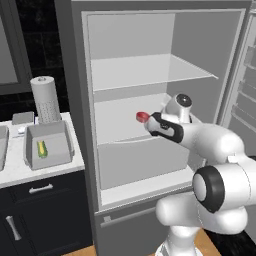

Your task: Place one corn and one steak in each tupperware on the nearby counter, to pack two identical lunches.

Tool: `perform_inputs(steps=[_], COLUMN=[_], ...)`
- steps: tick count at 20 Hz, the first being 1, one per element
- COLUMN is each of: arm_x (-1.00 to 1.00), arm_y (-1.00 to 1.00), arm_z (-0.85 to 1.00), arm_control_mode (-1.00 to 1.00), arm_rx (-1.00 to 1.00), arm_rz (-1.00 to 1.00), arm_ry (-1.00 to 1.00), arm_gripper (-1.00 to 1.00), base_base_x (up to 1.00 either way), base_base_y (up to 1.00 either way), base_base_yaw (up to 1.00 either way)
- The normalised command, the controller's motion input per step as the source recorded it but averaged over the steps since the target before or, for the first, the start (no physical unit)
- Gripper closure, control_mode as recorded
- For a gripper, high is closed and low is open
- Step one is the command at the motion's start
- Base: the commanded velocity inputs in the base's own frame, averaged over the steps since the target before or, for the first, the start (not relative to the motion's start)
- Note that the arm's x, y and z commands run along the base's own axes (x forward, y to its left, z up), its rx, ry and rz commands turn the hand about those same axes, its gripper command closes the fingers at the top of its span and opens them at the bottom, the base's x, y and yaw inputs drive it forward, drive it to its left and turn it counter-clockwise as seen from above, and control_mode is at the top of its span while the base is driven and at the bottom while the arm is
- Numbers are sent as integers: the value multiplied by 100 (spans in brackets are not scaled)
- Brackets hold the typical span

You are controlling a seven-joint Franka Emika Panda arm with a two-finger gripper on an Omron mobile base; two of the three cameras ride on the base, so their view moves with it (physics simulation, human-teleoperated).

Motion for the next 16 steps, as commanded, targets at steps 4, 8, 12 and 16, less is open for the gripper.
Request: perform_inputs(steps=[4,8,12,16], arm_x=[49,46,43,35], arm_y=[0,0,0,0], arm_z=[-16,-20,-21,-19], arm_control_mode=[-100,-100,-100,-100], arm_rx=[0,0,0,0], arm_rz=[1,2,4,3], arm_ry=[1,2,3,7], arm_gripper=[-100,-100,-100,-100], base_base_x=[0,0,0,0], base_base_y=[0,0,0,0], base_base_yaw=[0,0,0,0])
